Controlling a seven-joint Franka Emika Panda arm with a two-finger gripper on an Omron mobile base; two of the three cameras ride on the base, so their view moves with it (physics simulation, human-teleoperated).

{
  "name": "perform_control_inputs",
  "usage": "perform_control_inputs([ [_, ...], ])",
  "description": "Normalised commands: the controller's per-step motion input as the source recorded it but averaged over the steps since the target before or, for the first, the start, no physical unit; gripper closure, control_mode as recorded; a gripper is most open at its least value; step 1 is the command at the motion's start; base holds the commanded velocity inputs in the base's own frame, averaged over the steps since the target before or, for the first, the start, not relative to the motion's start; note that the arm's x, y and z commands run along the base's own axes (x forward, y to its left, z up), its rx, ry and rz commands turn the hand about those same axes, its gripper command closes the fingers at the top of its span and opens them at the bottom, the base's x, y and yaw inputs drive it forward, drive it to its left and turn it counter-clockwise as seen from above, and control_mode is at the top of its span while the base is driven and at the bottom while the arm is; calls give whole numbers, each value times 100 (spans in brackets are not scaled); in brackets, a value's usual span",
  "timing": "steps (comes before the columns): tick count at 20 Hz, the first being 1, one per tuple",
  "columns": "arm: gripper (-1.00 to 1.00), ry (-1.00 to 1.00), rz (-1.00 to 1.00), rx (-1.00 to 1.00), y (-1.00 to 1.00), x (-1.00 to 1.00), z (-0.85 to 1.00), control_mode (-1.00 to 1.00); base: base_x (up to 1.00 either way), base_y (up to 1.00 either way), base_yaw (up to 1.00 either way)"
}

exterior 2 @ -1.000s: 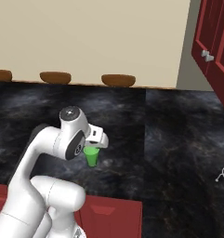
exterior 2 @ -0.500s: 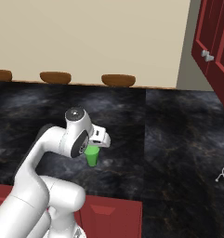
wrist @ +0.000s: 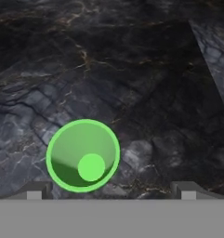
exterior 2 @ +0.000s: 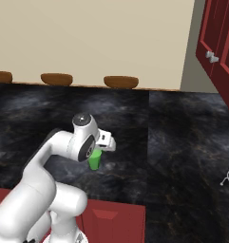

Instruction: Pick the cup and jar and place them in the sink. Then turn on the water.

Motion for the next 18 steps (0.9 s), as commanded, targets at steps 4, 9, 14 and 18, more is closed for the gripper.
perform_control_inputs([
  [4, -100, 0, 0, 0, -5, 21, -27, -100, 0, 0, 0],
  [9, -100, 0, 0, 0, -4, 22, -27, -100, 0, 0, 0],
  [14, -100, 0, 0, 0, -1, 23, -27, -100, 0, 0, 0],
  [18, -100, 0, 0, 0, -2, 24, -24, -100, 0, 0, 0],
])
